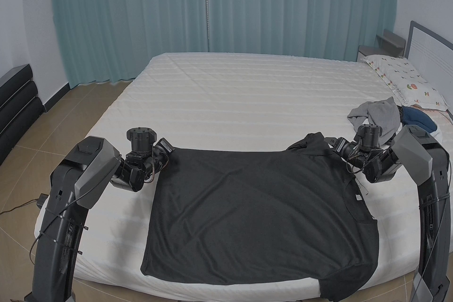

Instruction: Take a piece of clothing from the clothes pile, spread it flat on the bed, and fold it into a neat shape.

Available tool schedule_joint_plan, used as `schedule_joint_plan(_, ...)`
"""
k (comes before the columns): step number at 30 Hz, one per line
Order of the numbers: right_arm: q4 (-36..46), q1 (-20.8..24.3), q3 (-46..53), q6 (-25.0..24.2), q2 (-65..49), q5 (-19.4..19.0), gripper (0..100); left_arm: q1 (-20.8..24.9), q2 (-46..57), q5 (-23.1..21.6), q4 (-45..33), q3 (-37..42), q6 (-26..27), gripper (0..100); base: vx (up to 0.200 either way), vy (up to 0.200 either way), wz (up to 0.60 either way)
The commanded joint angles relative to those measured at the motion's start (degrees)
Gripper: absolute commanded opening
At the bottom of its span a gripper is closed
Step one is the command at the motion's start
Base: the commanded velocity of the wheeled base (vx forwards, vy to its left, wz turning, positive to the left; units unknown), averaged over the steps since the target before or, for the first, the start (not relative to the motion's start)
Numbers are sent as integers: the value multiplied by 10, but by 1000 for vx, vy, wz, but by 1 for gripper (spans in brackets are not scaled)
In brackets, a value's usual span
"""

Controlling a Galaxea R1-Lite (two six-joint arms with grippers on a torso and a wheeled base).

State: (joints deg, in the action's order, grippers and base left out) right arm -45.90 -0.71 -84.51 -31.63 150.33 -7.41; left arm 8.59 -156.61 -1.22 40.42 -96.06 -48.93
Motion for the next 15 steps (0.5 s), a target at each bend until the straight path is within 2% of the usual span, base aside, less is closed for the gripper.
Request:
schedule_joint_plan(1,2,7,-29,-1,29,0,0,0,1,0,-1,0,0,0,0,0,0)
schedule_joint_plan(8,20,7,-73,-3,56,3,0,0,0,0,-1,-1,0,0,0,0,0)
schedule_joint_plan(11,20,3,-107,-5,68,25,0,0,0,0,-1,-1,0,0,0,0,0)
schedule_joint_plan(15,17,-1,-120,-14,63,31,0,0,0,0,0,-2,0,0,0,0,0)
